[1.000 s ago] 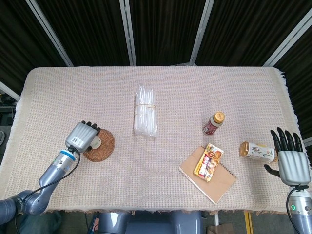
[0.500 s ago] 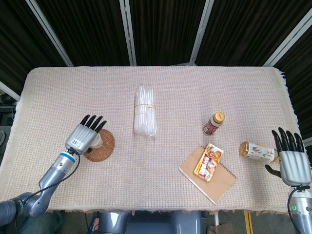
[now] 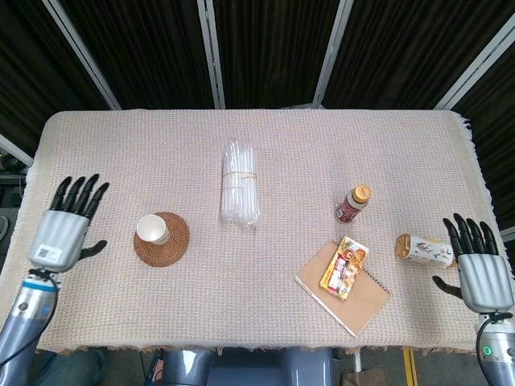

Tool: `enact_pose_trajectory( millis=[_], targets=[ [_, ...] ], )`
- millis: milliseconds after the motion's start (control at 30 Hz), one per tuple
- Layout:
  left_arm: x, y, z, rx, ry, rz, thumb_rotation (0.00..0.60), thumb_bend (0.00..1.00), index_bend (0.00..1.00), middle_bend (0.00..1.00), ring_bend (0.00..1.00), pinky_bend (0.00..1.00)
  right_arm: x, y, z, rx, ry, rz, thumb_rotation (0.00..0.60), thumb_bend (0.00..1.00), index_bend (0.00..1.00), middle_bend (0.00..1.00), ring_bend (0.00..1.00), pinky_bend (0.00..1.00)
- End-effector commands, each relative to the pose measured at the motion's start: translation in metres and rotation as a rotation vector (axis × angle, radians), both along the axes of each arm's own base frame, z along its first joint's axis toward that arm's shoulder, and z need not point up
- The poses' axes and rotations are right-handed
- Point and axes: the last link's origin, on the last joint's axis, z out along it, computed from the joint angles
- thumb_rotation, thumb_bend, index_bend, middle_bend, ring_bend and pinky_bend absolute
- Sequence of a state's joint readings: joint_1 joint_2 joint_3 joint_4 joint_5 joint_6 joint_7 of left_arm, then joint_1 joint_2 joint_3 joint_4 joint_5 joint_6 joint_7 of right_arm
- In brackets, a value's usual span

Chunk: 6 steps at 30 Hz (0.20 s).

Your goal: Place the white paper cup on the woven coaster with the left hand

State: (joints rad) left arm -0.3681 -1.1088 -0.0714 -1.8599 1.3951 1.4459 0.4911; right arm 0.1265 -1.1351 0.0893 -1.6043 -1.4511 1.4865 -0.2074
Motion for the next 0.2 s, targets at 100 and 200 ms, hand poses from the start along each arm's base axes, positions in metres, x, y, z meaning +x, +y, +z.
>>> enact_pose_trajectory(
  millis=[100, 200],
  targets=[
    [-0.030, -0.053, 0.008, 0.063, -0.105, 0.127, 0.600, 0.00, 0.00, 0.00, 0.00, 0.00, -0.001, 0.001, 0.001, 0.009, -0.008, 0.004, 0.600, 0.00, 0.00, 0.00, 0.00, 0.00],
    [-0.038, -0.060, 0.003, 0.051, -0.128, 0.158, 0.600, 0.00, 0.00, 0.00, 0.00, 0.00, -0.001, 0.001, 0.003, 0.012, -0.017, 0.004, 0.600, 0.00, 0.00, 0.00, 0.00, 0.00]
  ],
)
